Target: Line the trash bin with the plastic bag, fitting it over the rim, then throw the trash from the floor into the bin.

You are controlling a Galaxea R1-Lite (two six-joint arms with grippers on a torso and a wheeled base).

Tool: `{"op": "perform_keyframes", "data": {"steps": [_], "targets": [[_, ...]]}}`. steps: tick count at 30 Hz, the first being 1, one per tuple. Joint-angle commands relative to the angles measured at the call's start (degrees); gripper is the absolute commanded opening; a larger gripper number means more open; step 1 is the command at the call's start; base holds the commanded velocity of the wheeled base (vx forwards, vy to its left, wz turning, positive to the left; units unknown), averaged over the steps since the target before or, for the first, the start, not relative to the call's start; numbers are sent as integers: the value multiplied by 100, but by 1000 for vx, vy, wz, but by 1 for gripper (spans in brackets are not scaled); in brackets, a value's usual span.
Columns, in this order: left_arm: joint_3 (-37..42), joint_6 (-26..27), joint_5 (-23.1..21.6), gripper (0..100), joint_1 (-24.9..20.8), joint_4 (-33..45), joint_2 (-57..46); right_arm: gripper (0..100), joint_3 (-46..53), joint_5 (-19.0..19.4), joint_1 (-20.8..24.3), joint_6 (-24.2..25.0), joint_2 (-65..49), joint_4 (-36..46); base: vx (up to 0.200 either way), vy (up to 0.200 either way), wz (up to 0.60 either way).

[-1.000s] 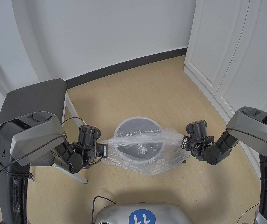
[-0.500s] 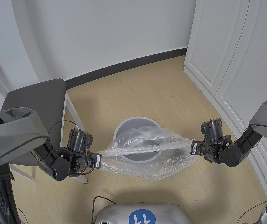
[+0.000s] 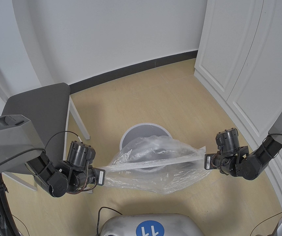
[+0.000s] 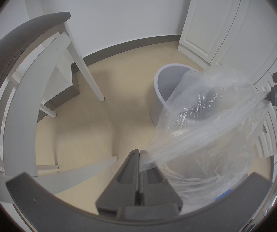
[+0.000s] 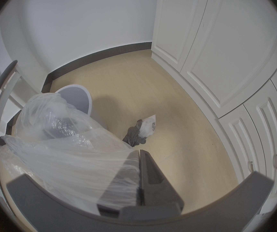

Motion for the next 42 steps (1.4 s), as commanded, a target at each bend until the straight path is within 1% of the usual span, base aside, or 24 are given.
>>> {"op": "perform_keyframes", "data": {"steps": [1,4,6,7,8,9,12,14,16,18,19,21,23,24,25,30,33,35,37,39,42], "targets": [[-10,7,12,0,7,0,132,0,11,7,81,5,131,-23,0,0,0],[-142,25,12,0,7,-9,352,0,-24,7,90,14,386,-75,0,0,0],[-291,227,-14,0,16,193,501,0,-103,7,99,14,737,-75,0,0,0],[-291,227,-14,0,16,193,501,0,-103,7,99,14,737,-75,0,0,0],[-476,447,-32,0,25,439,625,0,-226,7,99,23,992,-84,0,0,0],[-529,464,-32,0,34,483,651,0,-261,-2,99,32,1045,-84,0,0,0],[-1038,490,-32,0,78,712,862,0,-551,-63,90,128,1370,-84,0,0,0],[-1249,490,-32,0,95,809,958,0,-710,-72,81,269,1475,-84,0,0,0],[-1706,464,-32,0,148,984,1213,0,-1035,-98,81,647,1634,-58,0,0,0],[-2014,447,-23,0,166,1020,1380,0,-1281,-98,55,858,1722,-49,0,0,0],[-2040,447,-23,0,174,1020,1398,0,-1298,-98,55,884,1730,-58,0,0,0],[-2480,394,-14,0,210,1020,1626,0,-1624,-98,29,1227,1845,-84,0,0,0],[-2805,227,12,0,227,1011,1785,0,-1835,-98,20,1526,1932,-84,0,0,0],[-2867,174,21,0,227,1011,1811,0,-1878,-98,11,1570,1950,-84,0,0,0],[-3069,-2,39,0,227,993,1908,0,-1993,-107,-24,1684,1994,-93,0,0,0],[-3350,-301,39,0,289,914,1969,0,-2098,-107,-94,1719,2038,-216,0,0,0],[-3482,-511,56,0,315,905,1952,0,-2054,-116,-103,1710,2082,-779,0,0,0],[-3508,-608,153,0,315,844,1952,0,-2045,-212,-103,1702,2179,-1174,0,0,0],[-3482,-661,267,0,315,712,1960,0,-2054,-344,-103,1649,2293,-1420,0,0,0],[-3455,-670,338,0,324,606,1978,0,-2063,-371,-112,1614,2389,-1552,0,0,0],[-3350,-661,338,0,377,519,1934,0,-2002,-371,-138,1552,2416,-1543,0,0,0]]}}
